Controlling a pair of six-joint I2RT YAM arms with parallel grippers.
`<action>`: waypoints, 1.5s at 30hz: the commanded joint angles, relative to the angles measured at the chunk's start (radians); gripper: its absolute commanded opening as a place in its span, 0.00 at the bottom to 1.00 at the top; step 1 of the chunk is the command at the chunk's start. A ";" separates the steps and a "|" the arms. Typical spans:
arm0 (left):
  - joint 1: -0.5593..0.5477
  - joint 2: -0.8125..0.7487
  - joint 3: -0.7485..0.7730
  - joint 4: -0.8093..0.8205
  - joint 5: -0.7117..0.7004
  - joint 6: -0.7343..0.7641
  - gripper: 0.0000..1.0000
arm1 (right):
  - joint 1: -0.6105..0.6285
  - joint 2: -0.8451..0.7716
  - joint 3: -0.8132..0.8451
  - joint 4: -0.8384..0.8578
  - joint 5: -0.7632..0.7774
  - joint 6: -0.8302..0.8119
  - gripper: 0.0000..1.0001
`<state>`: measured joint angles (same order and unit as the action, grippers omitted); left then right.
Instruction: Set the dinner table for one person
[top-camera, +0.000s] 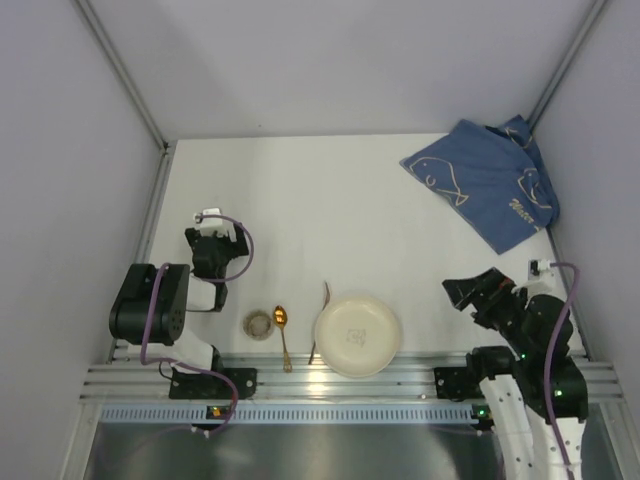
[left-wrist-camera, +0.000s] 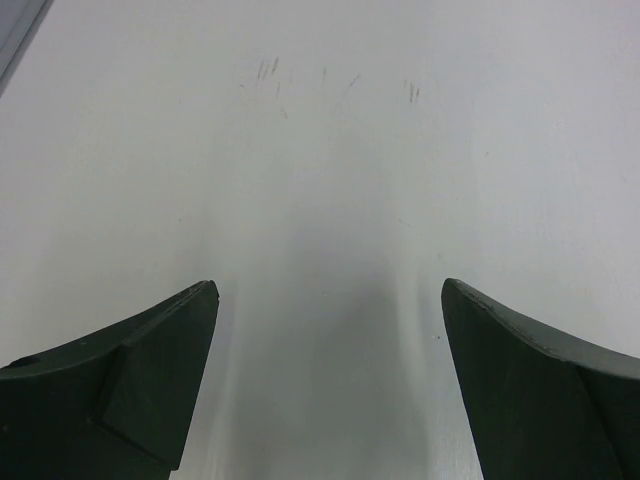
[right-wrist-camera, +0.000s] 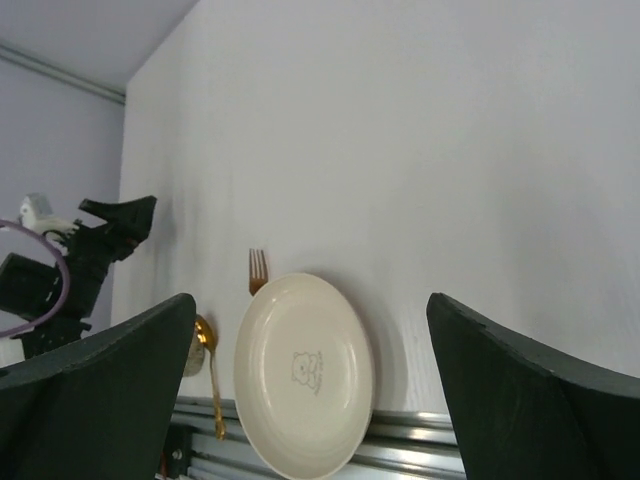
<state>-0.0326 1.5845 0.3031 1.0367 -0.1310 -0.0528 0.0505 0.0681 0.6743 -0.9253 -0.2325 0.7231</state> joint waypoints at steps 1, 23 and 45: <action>0.003 -0.015 0.016 0.058 0.005 -0.001 0.98 | 0.009 0.087 -0.027 -0.040 0.084 0.032 1.00; -0.013 -0.287 0.844 -1.317 0.027 -0.506 0.99 | 0.083 0.490 0.045 0.184 0.191 -0.178 1.00; -0.093 -0.287 0.740 -1.455 0.324 -0.598 0.96 | 0.054 1.643 0.937 0.183 0.248 -0.295 1.00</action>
<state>-0.1013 1.3048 1.0359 -0.4225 0.1833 -0.6868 0.1329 1.5372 1.4593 -0.7189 0.0643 0.4561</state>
